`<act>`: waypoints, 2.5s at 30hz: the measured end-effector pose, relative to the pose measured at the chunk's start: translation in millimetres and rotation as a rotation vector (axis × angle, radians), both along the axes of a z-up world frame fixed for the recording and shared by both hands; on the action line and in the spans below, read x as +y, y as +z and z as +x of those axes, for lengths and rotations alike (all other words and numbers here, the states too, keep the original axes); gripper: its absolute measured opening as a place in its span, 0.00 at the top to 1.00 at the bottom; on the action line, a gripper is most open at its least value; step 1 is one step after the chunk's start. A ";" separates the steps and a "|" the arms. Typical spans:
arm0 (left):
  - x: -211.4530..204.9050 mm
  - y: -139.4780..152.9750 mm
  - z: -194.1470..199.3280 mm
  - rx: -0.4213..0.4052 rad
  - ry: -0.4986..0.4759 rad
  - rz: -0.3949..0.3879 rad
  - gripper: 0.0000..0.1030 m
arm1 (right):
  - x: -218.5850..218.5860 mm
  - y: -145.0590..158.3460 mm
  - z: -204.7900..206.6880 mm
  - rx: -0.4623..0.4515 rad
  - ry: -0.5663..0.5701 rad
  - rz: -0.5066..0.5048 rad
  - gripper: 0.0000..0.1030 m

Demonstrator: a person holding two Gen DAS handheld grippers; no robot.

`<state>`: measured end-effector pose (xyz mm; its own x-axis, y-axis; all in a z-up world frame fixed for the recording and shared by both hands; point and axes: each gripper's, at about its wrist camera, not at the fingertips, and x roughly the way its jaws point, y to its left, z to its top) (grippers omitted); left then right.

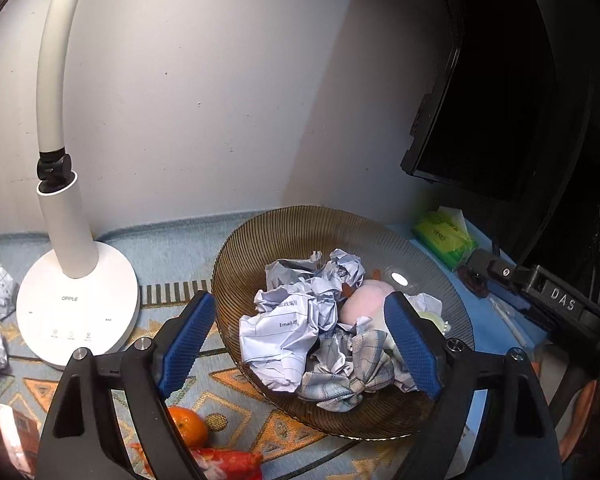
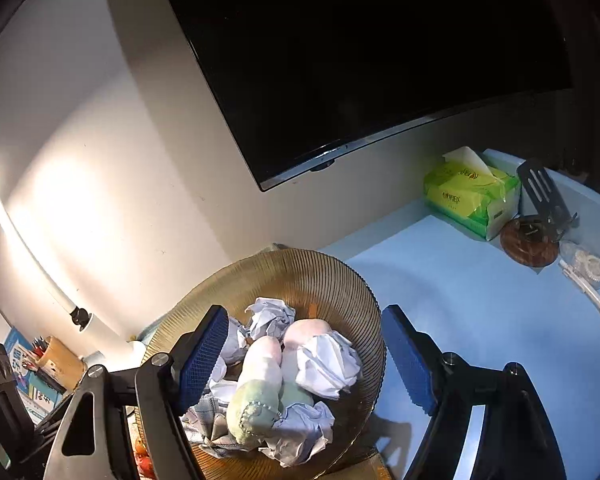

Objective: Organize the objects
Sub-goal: 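Carry both paper balls to the glass bowl and open both grippers, then move both grippers back over the rug toward the remaining items, then grasp a paper ball with the left gripper while the right gripper grasps the red snack bag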

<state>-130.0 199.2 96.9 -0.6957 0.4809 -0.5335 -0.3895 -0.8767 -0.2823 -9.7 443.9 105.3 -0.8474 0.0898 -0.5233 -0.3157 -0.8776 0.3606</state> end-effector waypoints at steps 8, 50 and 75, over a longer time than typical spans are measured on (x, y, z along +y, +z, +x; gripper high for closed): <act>-30.6 40.2 49.9 0.119 0.039 -0.020 0.17 | -21.4 -0.1 12.3 0.069 0.014 0.086 0.25; -292.9 -64.1 105.3 -0.286 0.348 0.065 0.04 | -249.6 -85.7 68.4 -0.172 0.511 0.068 0.10; -275.8 -77.6 93.3 -0.267 0.213 0.125 0.42 | -267.2 -83.5 -35.3 -0.363 0.665 0.449 0.45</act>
<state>-36.8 -76.6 19.3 -0.6315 0.4134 -0.6560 -0.0999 -0.8823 -0.4599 -45.0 176.7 21.9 -0.5858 -0.1006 -0.8042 0.2828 -0.9553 -0.0865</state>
